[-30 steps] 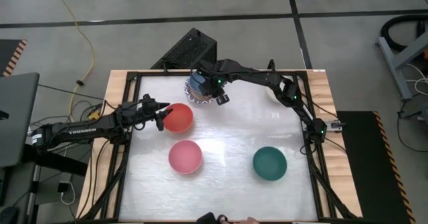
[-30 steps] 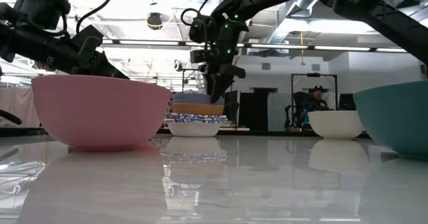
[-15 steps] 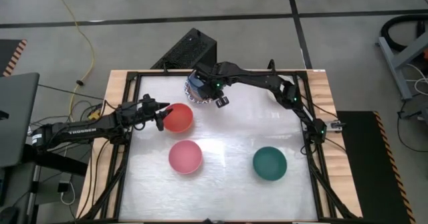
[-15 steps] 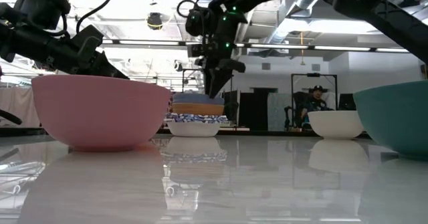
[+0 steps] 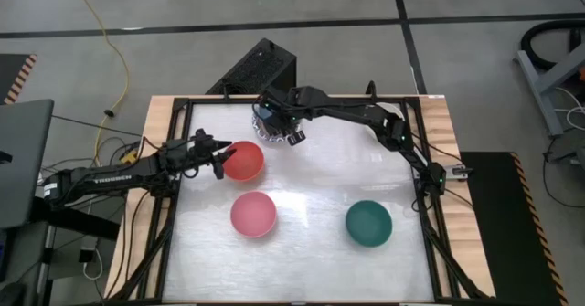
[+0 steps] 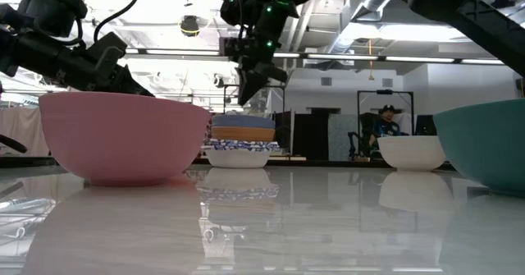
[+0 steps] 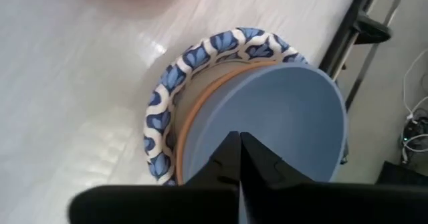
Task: Nest bowls inside each other
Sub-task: Stack the blue bowl onto the stack of bowls
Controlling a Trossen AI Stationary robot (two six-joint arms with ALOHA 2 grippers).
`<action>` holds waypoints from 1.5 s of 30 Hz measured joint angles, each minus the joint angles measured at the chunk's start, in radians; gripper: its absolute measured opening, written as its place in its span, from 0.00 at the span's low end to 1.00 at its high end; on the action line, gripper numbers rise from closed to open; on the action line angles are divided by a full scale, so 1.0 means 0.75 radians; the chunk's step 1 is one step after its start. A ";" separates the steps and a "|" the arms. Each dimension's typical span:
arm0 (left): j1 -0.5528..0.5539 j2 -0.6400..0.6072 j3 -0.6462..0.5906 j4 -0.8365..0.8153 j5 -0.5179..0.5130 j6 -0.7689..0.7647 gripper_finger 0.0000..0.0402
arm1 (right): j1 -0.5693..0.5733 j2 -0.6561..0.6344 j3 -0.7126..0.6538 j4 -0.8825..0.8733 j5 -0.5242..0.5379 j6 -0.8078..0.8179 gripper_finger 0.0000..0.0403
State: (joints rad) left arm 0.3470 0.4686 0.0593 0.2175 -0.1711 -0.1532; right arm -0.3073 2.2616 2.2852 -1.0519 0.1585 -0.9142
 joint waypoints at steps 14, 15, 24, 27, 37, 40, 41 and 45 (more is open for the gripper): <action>0.000 0.000 0.000 -0.003 -0.002 -0.011 0.37 | -0.029 0.001 -0.002 -0.002 -0.115 0.065 0.01; 0.000 0.000 0.000 -0.003 -0.002 -0.011 0.37 | -0.031 0.001 -0.002 -0.003 -0.123 0.073 0.02; 0.000 0.000 0.000 -0.003 0.000 -0.024 0.37 | -0.057 0.001 -0.051 0.048 -0.180 0.100 0.02; 0.000 0.000 0.000 -0.003 0.002 -0.024 0.37 | -0.065 0.001 -0.051 0.049 -0.181 0.103 0.02; 0.000 0.000 0.000 -0.002 0.002 -0.036 0.37 | -0.074 0.005 -0.122 0.075 -0.218 0.130 0.02; 0.000 0.000 0.000 -0.001 0.002 -0.036 0.37 | -0.074 0.001 -0.137 0.079 -0.218 0.130 0.02; 0.000 0.000 0.000 -0.001 0.002 -0.037 0.37 | -0.074 0.001 -0.138 0.079 -0.218 0.129 0.02; 0.000 0.000 0.000 0.001 0.002 -0.037 0.37 | -0.074 0.003 -0.131 0.087 -0.186 0.126 0.02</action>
State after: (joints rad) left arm 0.3470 0.4686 0.0593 0.2181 -0.1696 -0.1806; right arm -0.3626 2.2635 2.1871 -0.9863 0.0187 -0.8198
